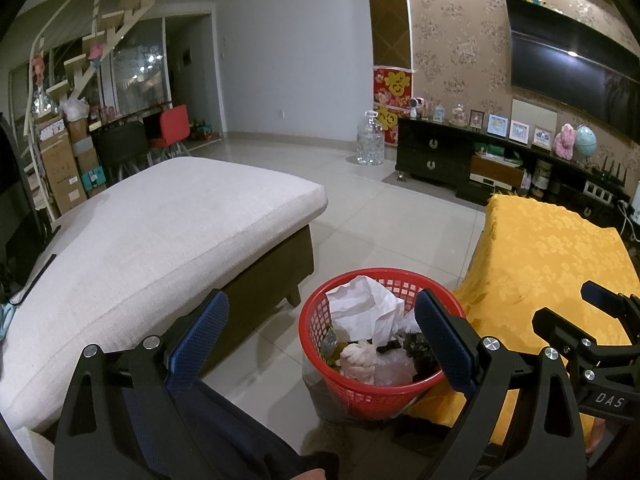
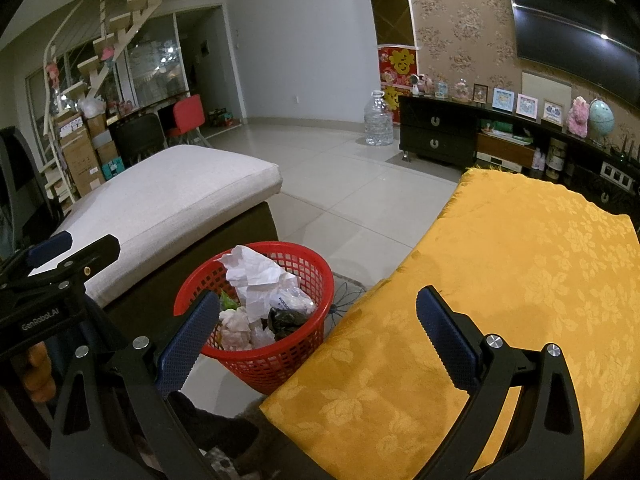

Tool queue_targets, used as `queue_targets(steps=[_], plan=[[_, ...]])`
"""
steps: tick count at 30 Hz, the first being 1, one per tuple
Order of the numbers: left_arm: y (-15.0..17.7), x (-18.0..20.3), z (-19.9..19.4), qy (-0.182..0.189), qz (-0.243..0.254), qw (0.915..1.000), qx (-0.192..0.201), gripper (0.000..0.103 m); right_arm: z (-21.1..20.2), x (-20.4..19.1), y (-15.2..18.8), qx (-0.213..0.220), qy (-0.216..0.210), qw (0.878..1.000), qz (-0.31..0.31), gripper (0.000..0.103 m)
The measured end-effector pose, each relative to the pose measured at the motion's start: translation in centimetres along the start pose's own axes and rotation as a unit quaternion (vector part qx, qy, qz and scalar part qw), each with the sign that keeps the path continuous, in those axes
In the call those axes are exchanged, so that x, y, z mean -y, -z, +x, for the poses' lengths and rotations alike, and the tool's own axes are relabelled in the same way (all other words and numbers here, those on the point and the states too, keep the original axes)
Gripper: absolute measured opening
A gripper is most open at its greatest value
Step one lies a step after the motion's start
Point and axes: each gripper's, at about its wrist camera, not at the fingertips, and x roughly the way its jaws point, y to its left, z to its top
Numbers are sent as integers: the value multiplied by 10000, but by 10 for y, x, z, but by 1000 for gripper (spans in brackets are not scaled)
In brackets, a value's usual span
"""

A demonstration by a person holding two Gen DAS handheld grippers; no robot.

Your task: Collect trash

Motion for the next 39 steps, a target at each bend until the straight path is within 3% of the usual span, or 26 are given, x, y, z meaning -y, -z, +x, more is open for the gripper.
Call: queue_targets(steps=[33, 39], plan=[[1, -9, 2, 32, -45, 10000, 24, 91, -3, 0, 9, -89, 3, 9999, 91, 96], [3, -13, 10, 92, -28, 9999, -29, 91, -12, 33, 18, -133, 426, 9985, 310, 96]])
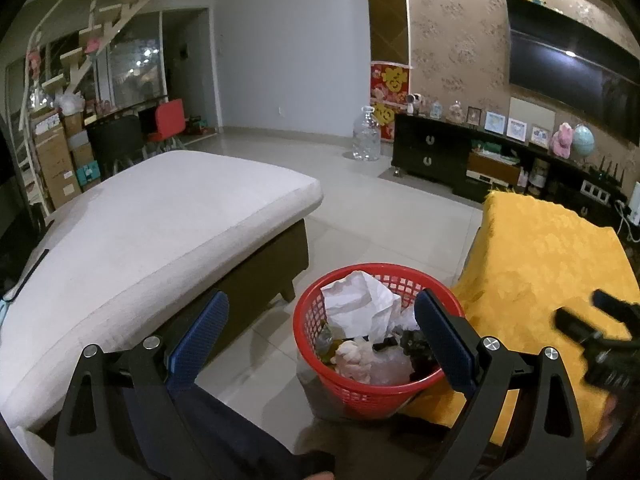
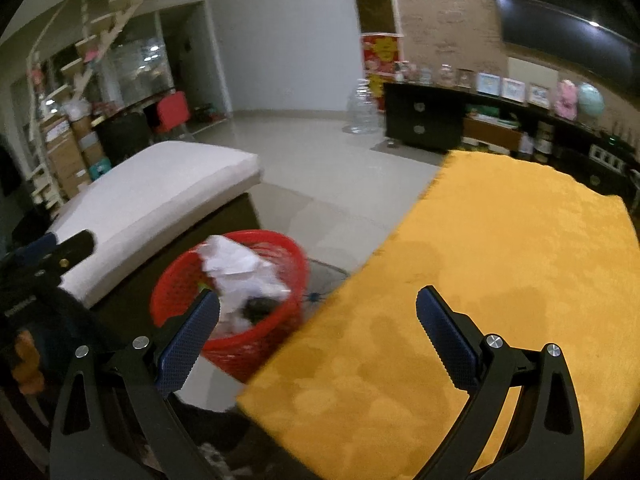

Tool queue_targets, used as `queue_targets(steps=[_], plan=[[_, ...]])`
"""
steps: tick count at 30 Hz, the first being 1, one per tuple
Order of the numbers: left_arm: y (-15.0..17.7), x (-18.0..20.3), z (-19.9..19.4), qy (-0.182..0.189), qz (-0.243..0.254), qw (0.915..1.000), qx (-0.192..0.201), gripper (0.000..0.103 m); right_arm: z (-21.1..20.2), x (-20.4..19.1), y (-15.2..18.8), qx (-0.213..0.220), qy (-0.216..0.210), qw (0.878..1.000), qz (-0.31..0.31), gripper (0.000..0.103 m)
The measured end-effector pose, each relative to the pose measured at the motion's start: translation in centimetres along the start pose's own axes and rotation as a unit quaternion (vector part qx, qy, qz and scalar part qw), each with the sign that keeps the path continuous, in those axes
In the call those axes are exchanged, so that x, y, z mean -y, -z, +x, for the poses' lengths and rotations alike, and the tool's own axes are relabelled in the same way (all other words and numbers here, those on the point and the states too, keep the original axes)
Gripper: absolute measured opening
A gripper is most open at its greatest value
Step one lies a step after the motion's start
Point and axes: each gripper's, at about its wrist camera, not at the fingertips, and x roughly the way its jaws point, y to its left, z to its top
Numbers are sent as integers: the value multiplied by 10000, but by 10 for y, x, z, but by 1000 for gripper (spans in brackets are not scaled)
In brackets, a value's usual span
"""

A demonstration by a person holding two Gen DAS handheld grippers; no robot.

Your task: Collect trash

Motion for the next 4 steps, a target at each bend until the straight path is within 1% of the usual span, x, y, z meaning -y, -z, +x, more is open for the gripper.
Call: queue_targets(steps=[3, 4], plan=[[-1, -2, 4, -38, 67, 10000, 56, 91, -9, 55, 5, -81, 677, 9967, 432, 96], [-2, -2, 6, -79, 108, 9999, 73, 91, -13, 83, 8, -120, 1030, 9926, 638, 96]])
